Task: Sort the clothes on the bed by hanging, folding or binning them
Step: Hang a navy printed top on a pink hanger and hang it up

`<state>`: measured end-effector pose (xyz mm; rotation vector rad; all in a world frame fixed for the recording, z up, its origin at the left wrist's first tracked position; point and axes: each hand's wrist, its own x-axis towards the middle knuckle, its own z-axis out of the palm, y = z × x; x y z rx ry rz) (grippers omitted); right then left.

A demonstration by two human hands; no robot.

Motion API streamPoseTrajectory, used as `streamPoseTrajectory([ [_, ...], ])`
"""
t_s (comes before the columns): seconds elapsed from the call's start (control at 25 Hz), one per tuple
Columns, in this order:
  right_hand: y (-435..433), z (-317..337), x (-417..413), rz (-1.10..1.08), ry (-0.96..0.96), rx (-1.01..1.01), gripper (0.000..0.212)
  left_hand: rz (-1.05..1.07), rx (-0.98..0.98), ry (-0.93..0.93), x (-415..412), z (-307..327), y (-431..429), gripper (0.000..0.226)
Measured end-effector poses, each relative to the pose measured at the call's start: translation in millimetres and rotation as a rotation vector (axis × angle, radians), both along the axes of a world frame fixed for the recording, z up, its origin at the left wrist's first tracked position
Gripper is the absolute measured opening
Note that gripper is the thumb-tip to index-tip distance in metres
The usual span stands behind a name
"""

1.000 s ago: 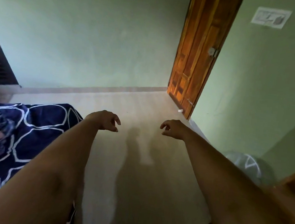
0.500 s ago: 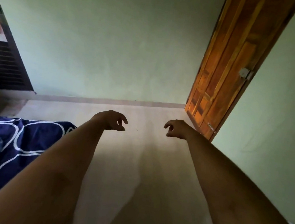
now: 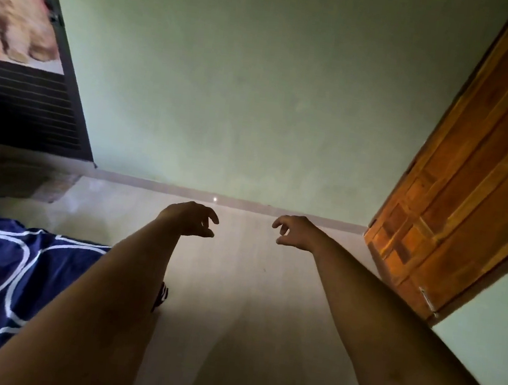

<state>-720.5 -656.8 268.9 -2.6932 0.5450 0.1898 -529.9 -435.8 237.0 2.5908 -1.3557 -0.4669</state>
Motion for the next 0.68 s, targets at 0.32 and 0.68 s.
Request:
streamPoseTrajectory([
  [0.32, -50, 0, 233, 0.086, -0.010, 0.001, 0.047, 0.146, -0.047, -0.007, 216, 11, -26, 0.038],
  [0.68, -125, -11, 459, 0.215, -0.005, -0.001, 0.042, 0.262, 0.038, -0.105, 404, 1, -59, 0.034],
])
